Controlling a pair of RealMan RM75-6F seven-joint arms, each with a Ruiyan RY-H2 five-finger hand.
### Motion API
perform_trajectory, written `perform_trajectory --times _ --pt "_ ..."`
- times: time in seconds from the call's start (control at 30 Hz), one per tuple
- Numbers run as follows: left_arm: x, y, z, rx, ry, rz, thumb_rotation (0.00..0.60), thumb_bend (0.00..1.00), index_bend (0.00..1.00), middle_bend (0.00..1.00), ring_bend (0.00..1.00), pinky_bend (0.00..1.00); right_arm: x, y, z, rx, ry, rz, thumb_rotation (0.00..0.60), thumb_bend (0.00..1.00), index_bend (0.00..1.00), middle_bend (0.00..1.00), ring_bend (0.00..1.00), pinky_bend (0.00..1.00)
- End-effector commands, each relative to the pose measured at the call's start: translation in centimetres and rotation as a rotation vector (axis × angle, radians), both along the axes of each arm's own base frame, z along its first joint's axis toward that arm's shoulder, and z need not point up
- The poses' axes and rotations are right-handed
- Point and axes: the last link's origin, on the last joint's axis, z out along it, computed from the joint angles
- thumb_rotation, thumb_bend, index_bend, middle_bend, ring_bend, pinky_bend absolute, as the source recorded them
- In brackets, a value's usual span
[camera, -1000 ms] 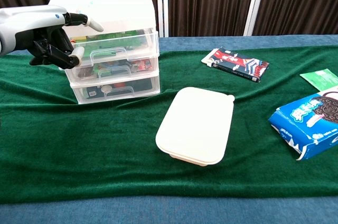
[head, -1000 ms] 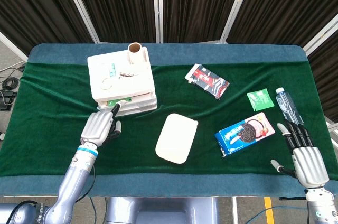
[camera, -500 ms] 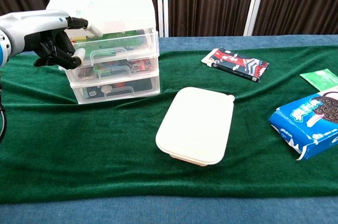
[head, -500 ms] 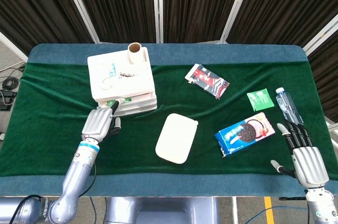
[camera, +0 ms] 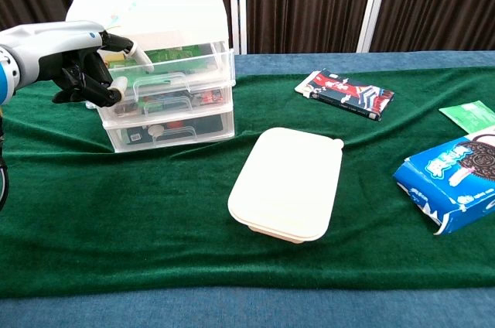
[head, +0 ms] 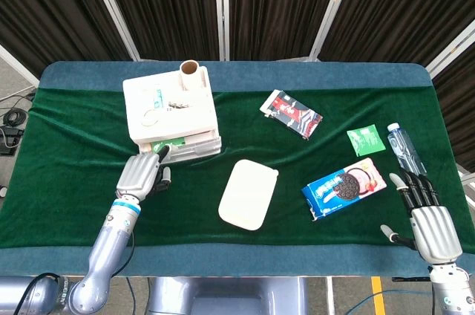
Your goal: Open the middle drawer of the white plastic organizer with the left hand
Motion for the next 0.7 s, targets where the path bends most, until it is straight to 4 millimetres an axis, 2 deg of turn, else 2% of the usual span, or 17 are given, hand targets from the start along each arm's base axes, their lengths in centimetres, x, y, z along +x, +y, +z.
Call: perform_trajectory --times 0.03,0.23,0.7 --pt "0.1 -0.2 0.1 -0.003 -0.006 -0.004 0.6 0.73 0.26 0.95 0.81 0.84 0.0 0.0 0.0 -0.001 0.0 0.0 0.6 0.04 0.0 0.0 0.0 0.0" --pt "0.3 -0.7 0.1 -0.028 -0.019 -0.02 0.6 0.73 0.32 0.95 0.81 0.84 0.0 0.0 0.1 -0.004 -0.002 0.002 0.6 0.04 0.0 0.0 0.0 0.0" --pt "1.0 -2.4 -0.1 -0.06 -0.037 -0.07 0.6 0.73 0.34 0.95 0.81 0.84 0.0 0.0 0.2 -0.005 -0.002 0.002 0.6 0.04 0.0 0.0 0.0 0.0"
